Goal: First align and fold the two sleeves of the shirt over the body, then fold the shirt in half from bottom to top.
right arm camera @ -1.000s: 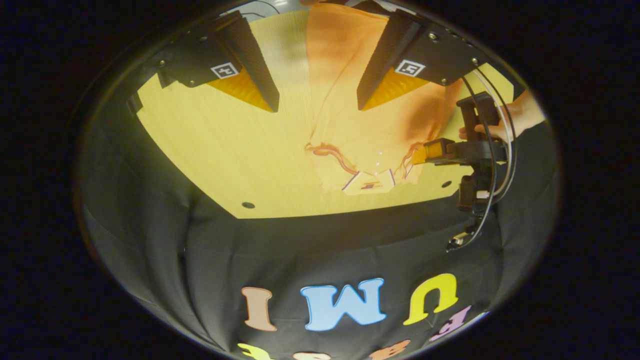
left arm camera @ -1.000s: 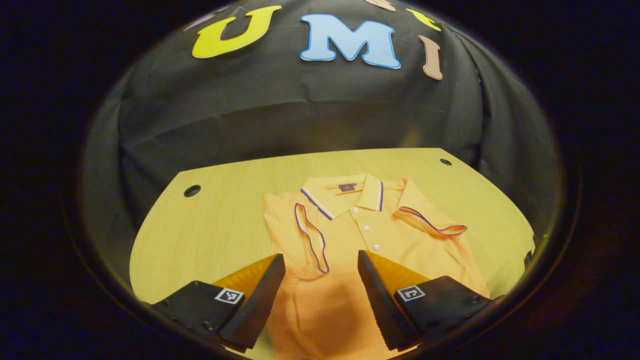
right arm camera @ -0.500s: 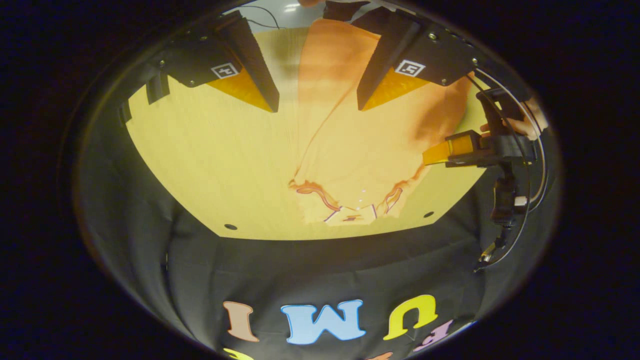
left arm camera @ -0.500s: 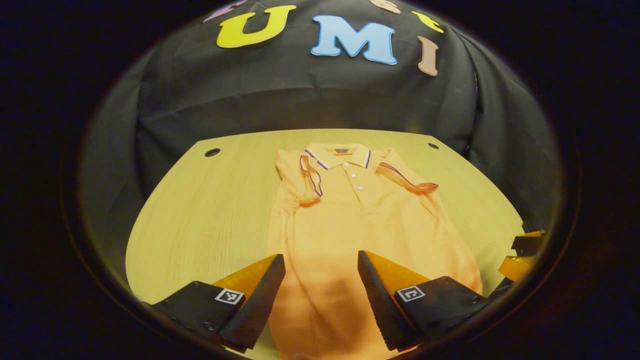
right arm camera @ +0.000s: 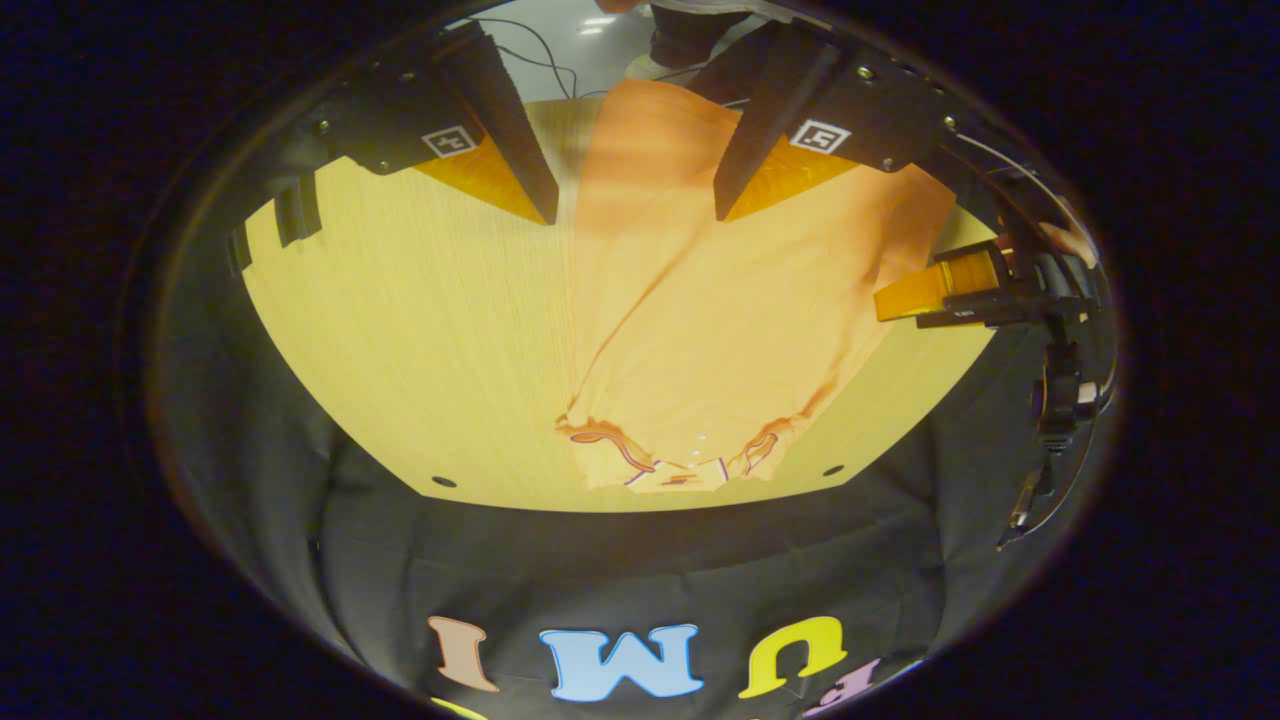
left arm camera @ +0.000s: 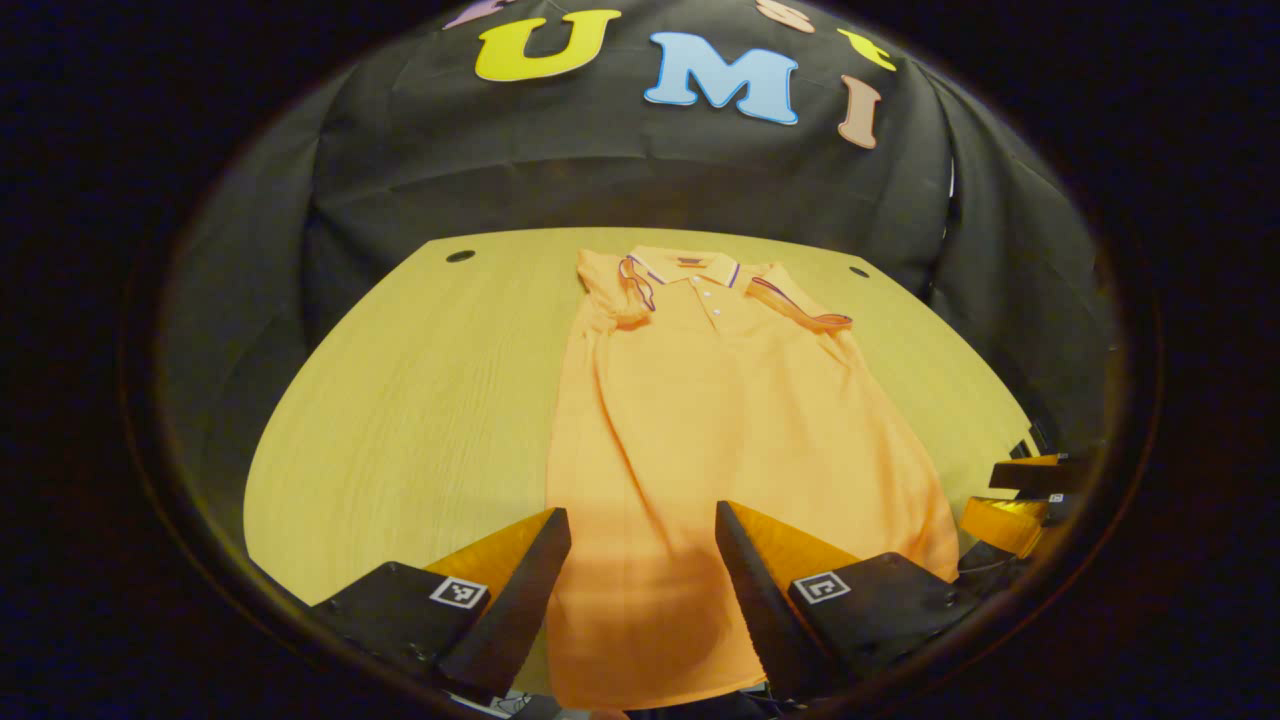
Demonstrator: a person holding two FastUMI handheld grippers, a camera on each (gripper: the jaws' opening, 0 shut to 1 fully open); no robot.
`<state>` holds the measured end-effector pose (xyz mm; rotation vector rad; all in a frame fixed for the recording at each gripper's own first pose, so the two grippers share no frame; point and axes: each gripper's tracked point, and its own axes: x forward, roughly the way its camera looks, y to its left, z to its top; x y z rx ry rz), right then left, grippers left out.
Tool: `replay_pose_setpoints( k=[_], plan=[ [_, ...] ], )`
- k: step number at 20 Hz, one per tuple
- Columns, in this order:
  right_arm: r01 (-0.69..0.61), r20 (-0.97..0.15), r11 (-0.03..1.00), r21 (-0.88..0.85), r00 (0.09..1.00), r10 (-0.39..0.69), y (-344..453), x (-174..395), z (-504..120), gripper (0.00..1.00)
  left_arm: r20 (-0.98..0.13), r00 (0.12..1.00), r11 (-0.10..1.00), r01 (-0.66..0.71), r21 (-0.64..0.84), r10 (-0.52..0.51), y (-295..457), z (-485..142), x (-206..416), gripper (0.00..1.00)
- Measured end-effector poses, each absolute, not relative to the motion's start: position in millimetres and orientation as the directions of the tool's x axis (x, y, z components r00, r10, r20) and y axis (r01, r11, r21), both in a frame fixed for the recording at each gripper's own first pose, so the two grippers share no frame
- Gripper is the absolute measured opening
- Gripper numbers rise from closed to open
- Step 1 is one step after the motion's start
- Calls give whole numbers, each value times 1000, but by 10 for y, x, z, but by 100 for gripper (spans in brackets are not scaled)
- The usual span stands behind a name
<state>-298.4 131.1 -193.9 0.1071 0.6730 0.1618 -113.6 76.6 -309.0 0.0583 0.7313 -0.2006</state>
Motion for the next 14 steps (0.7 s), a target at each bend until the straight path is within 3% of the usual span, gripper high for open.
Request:
replay_pose_setpoints(
  k=[14],
  plan=[
    [-119, -681, 986, 118, 713, 167, 1396, -3184, -2444, 98, -699, 702, 981, 194, 0, -139, 1086, -3336, -1993, 95]
  ],
)
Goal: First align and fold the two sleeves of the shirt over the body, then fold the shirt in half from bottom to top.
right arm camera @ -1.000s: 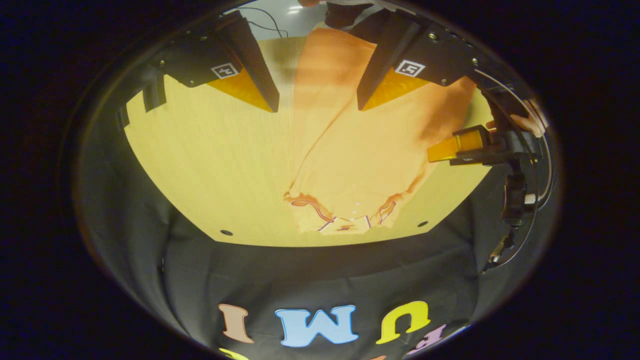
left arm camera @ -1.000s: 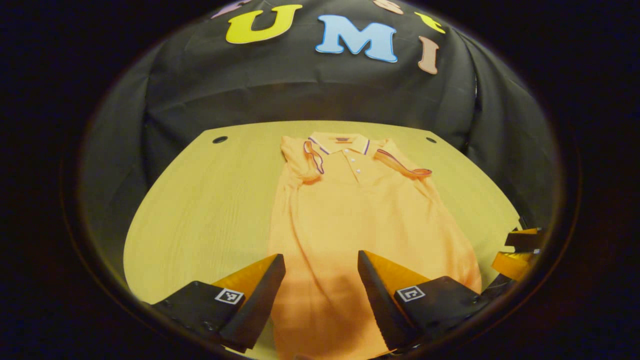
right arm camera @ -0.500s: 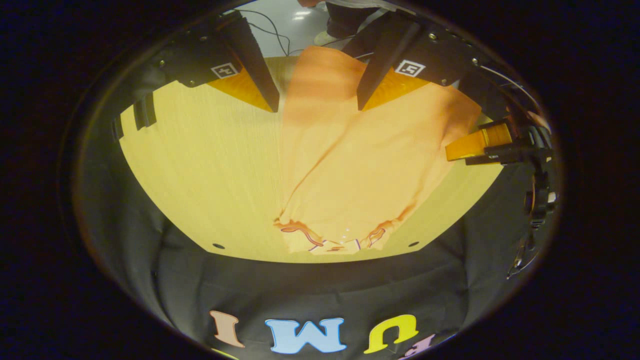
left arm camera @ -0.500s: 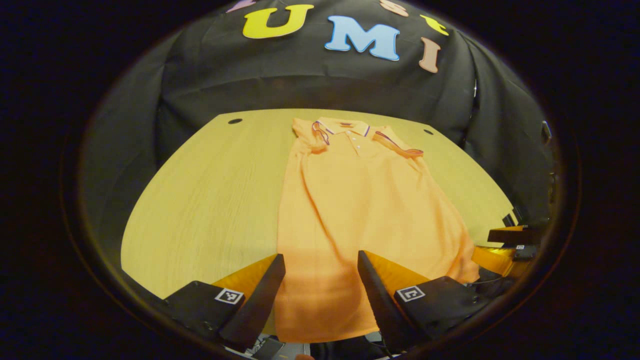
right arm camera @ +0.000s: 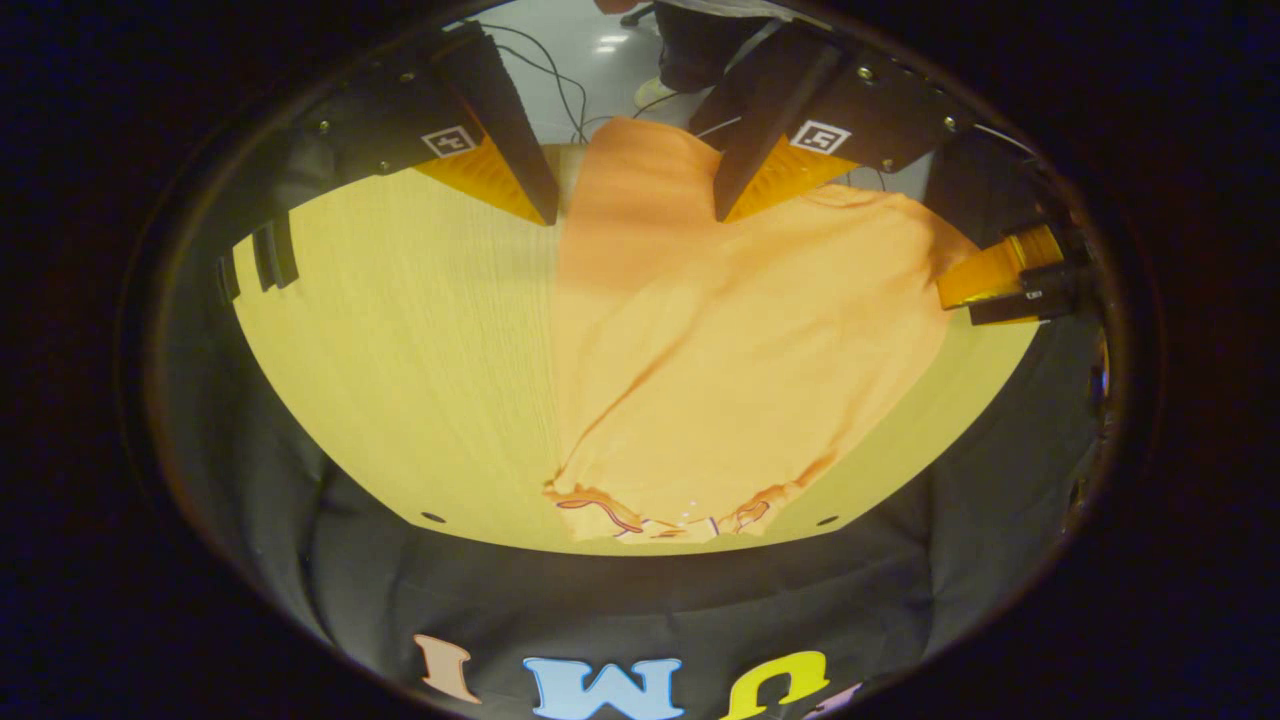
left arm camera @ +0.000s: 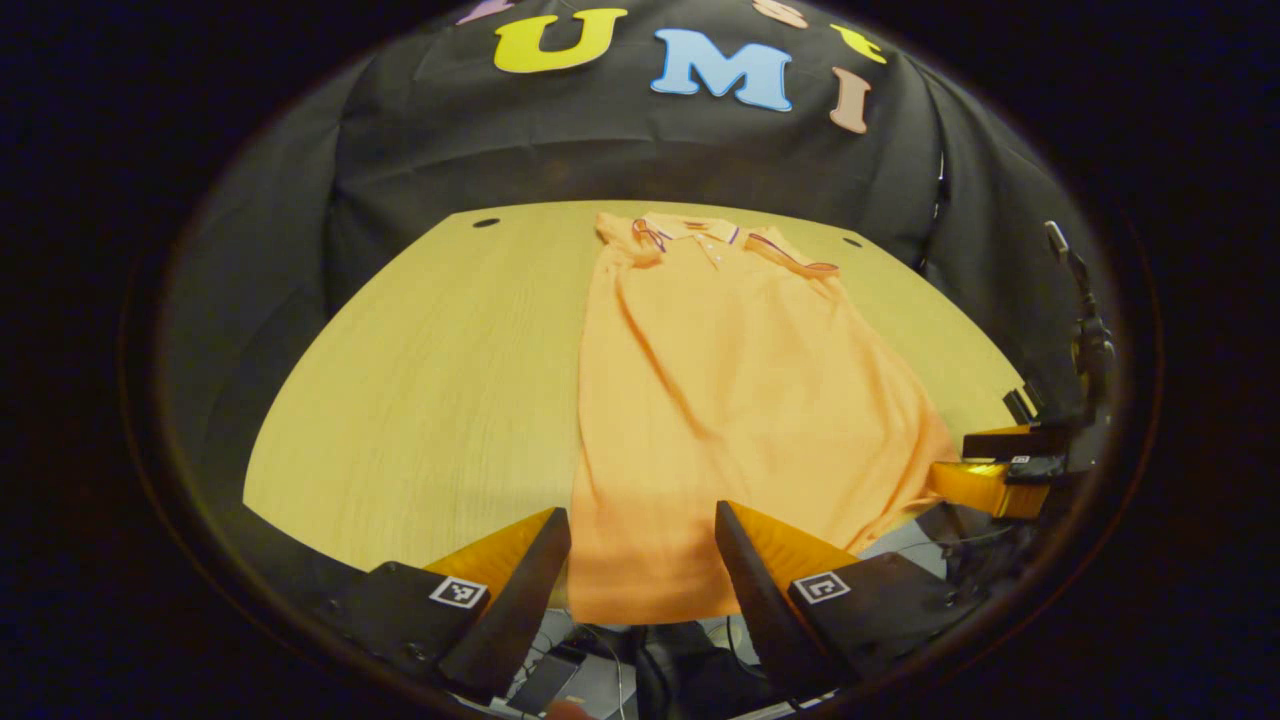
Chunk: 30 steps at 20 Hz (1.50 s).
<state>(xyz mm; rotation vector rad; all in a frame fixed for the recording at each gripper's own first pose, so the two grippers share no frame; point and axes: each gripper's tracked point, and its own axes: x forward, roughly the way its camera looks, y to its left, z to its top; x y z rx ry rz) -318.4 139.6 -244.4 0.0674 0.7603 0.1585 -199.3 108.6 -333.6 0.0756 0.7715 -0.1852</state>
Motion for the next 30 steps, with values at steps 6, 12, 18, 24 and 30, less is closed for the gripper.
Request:
replay_pose_setpoints(
  k=[6, 12, 18, 24, 30],
  plan=[
    [-127, -664, 987, 98, 730, 160, 1405, -3176, -2500, 98, -691, 716, 980, 193, 51, -105, 1099, -3429, -2066, 95],
    [-132, -651, 986, 102, 741, 167, 1469, -3181, -2518, 89, -690, 719, 980, 186, 74, -85, 1008, -3463, -2022, 87],
    [-138, -645, 984, 116, 742, 180, 1527, -3156, -2515, 39, -679, 725, 972, 224, 74, -115, 832, -3487, -1995, 31],
    [-99, -653, 971, 217, 725, 220, 1489, -3134, -2509, 5, -679, 729, 976, 199, 88, -88, 830, -3466, -1976, 8],
    [-154, -576, 958, 243, 771, 270, 1379, -3086, -2080, 1, -631, 774, 984, 149, 96, -55, 810, -3081, -1856, 7]
  ],
)
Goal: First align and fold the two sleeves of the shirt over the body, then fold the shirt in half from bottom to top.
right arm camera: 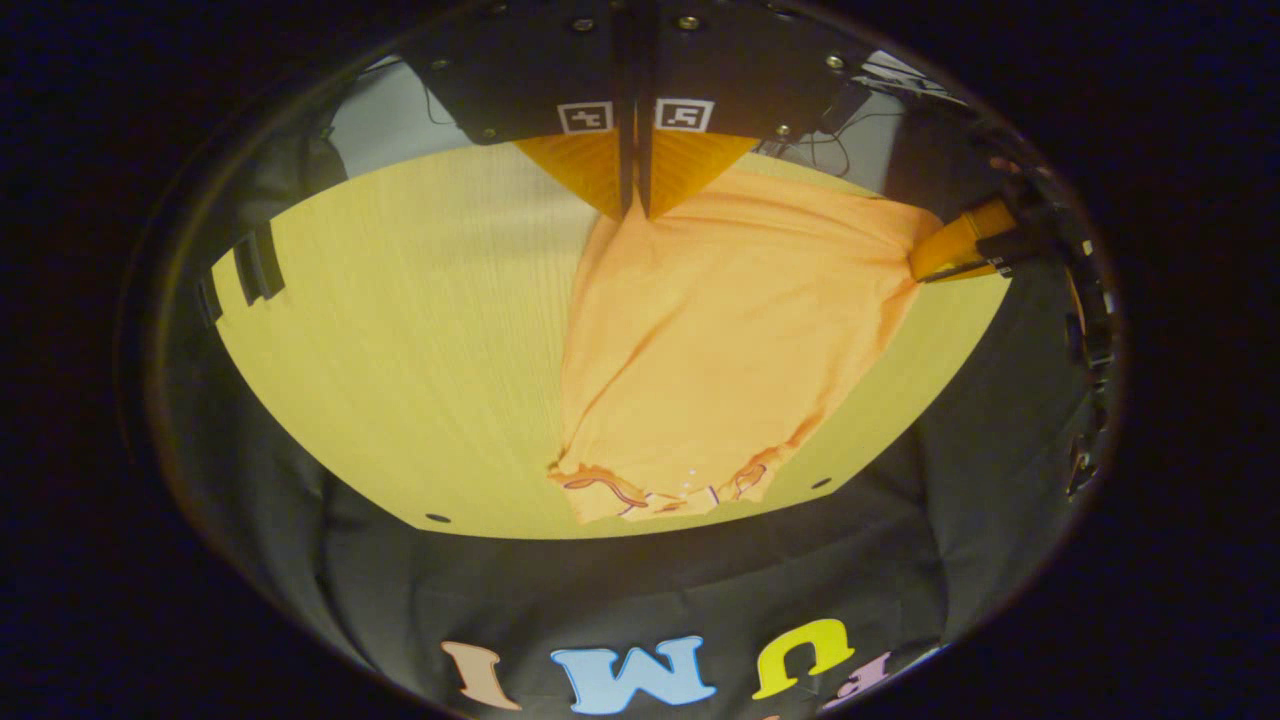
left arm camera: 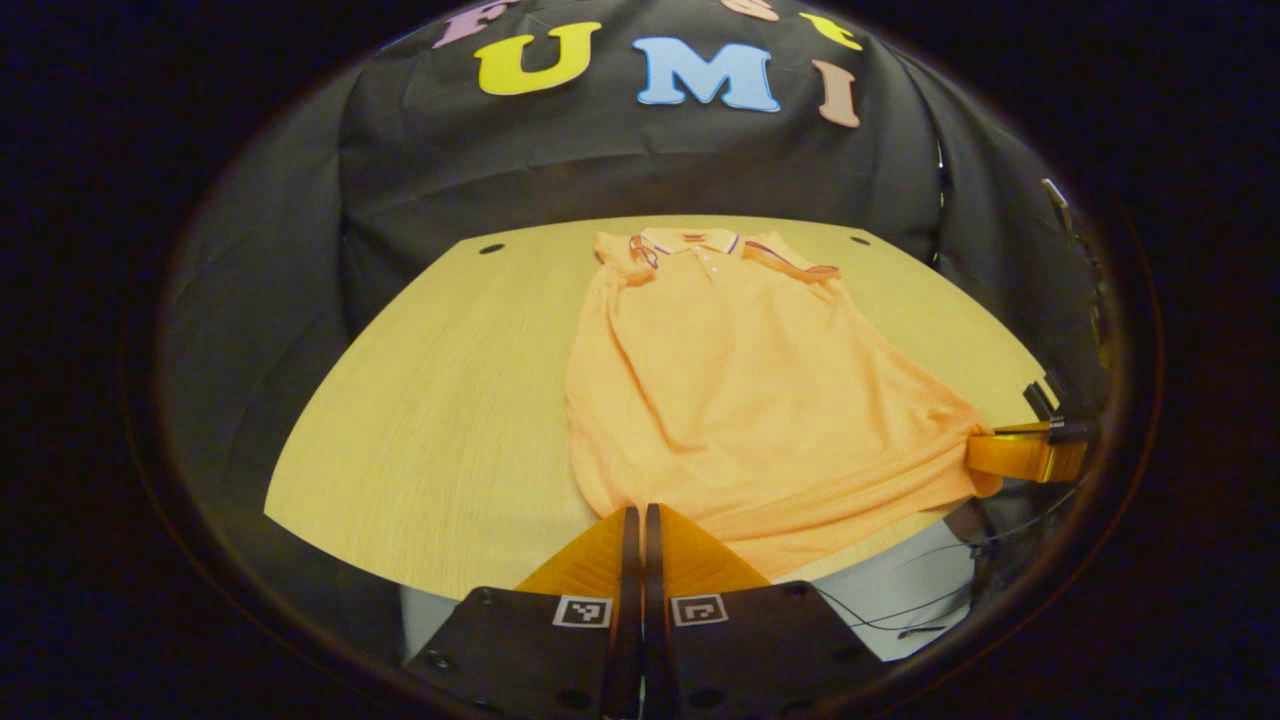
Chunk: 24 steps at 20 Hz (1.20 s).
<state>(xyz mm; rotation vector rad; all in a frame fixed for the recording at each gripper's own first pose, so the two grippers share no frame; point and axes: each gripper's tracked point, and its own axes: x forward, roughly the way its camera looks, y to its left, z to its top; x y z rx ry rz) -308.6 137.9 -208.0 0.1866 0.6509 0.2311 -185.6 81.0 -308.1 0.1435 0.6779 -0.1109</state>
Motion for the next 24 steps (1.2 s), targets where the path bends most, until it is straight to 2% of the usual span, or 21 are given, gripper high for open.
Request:
replay_pose_setpoints(
  k=[5, 13, 19, 20, 21, 24],
  plan=[
    [-200, -481, 958, 204, 832, 276, 1277, -2896, -1547, 1, -543, 838, 987, 127, 101, -52, 684, -2548, -1617, 7],
    [-170, -386, 966, 197, 892, 236, 1121, -2447, -896, 1, -408, 908, 989, 129, 66, -91, 437, -1791, -895, 7],
    [-130, -355, 974, 183, 916, 189, 1064, -1892, -565, 1, -382, 914, 985, 167, 45, -137, 280, -1532, -230, 7],
    [-120, -356, 974, 191, 917, 183, 1059, -1786, -540, 5, -379, 914, 984, 173, 48, -142, 260, -1524, -75, 8],
    [-111, -356, 975, 195, 918, 176, 1052, -1670, -495, 1, -375, 915, 982, 180, 54, -147, 252, -1515, 64, 7],
    [-85, -346, 975, 204, 926, 153, 1025, -1304, -383, 1, -355, 918, 978, 203, 46, -174, 179, -1417, 516, 7]
  ],
)
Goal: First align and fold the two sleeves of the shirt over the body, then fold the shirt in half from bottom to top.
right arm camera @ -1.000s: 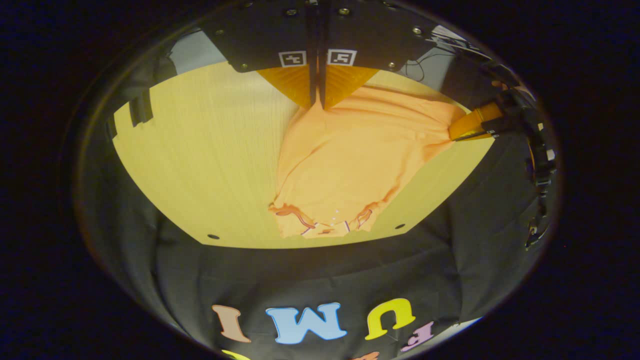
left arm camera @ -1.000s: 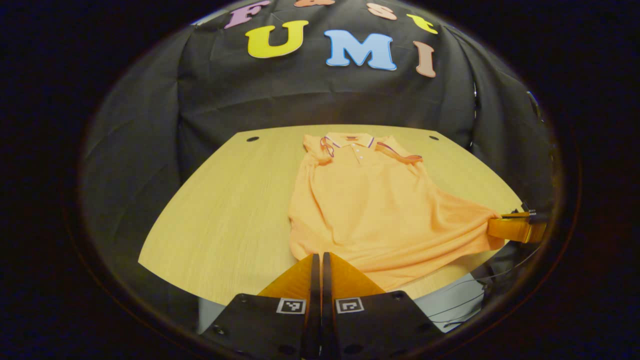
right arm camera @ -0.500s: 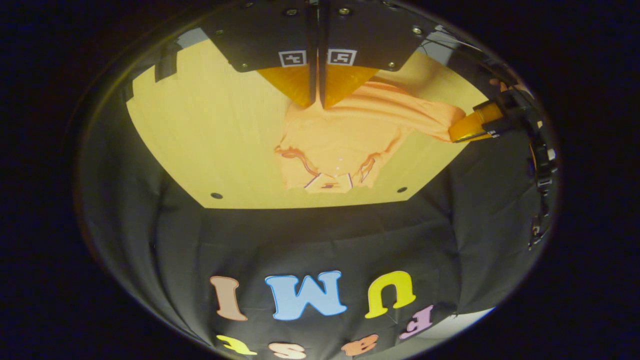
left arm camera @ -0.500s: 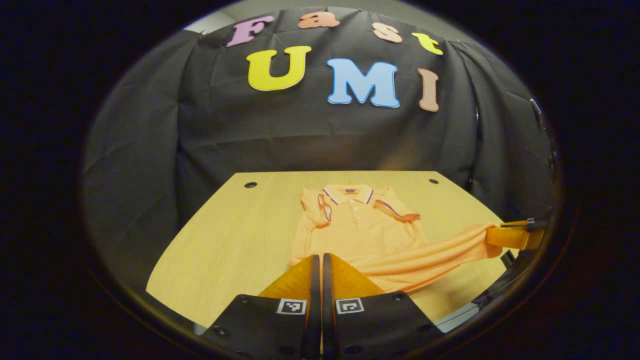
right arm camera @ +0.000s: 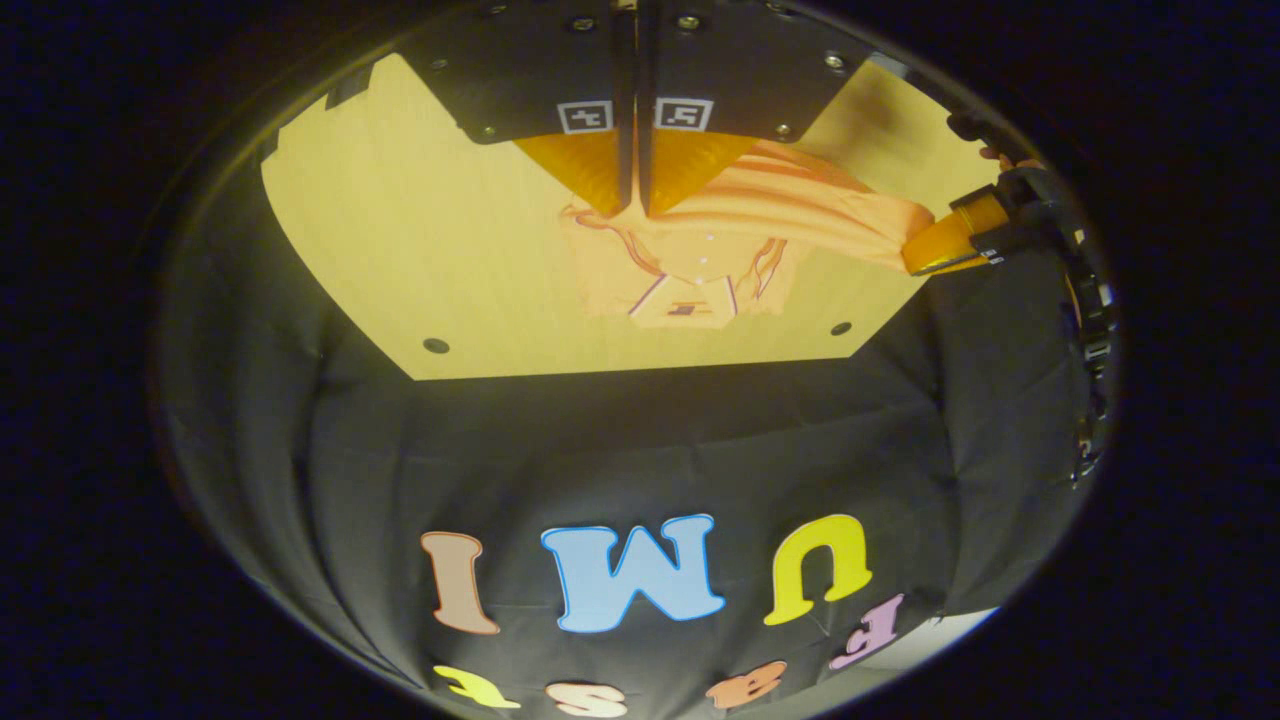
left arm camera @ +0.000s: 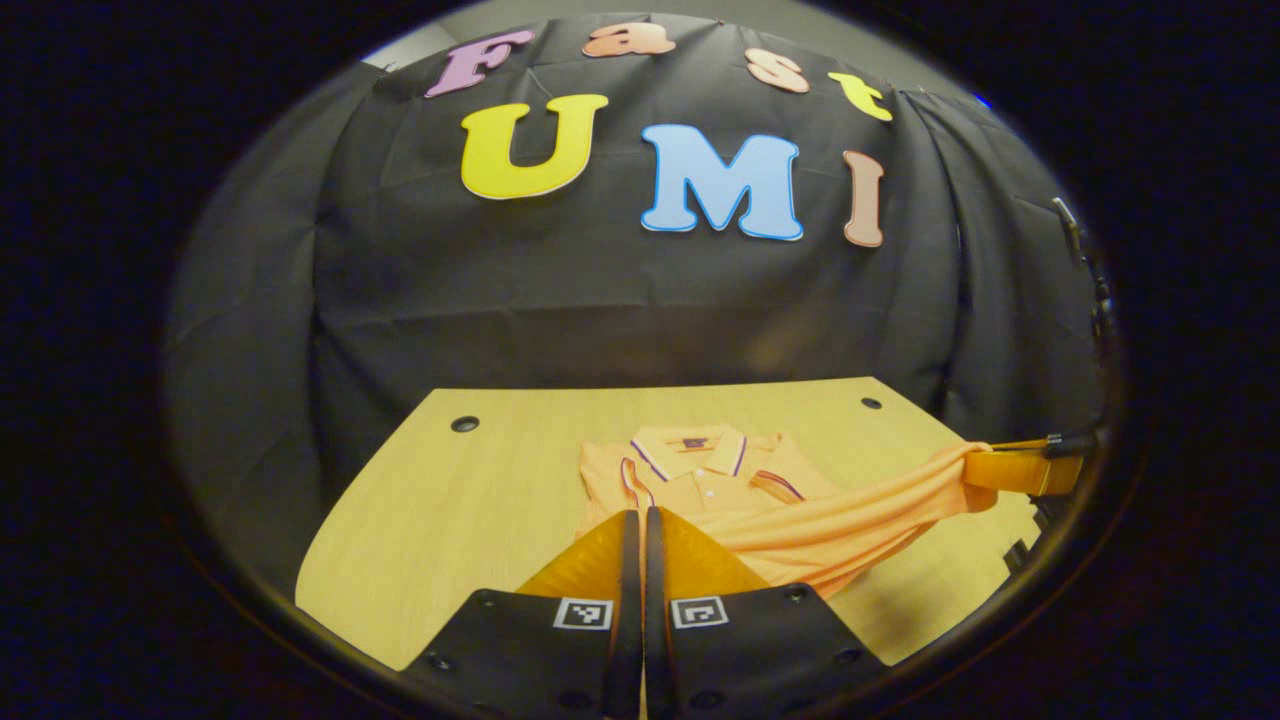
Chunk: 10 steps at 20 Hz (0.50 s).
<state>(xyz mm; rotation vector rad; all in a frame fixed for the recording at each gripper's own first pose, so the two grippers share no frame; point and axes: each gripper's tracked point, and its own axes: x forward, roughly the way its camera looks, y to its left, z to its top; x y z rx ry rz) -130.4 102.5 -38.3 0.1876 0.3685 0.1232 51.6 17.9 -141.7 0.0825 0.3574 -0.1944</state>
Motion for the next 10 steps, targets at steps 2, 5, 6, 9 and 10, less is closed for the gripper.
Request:
replay_pose_setpoints(
  k=[2, 5, 6, 9, 10],
  plan=[
    [-70, -337, 975, 211, 931, 139, 1028, -1061, -320, 1, -354, 916, 976, 215, 38, -188, 153, -1424, 802, 8],
    [-61, -324, 978, 202, 938, 125, 1041, -757, -199, 1, -335, 919, 972, 233, 31, -210, 135, -1392, 1209, 7],
    [-61, -322, 979, 196, 939, 123, 1059, -638, -182, 1, -334, 918, 971, 238, 35, -213, 134, -1395, 1360, 7],
    [-59, -319, 983, 171, 941, 112, 1100, -317, -152, 1, -327, 919, 969, 246, 37, -221, 139, -1465, 1773, 7],
    [-56, -319, 985, 162, 942, 106, 1109, -206, -144, 1, -324, 919, 968, 249, 35, -224, 142, -1479, 1904, 7]
  ],
)
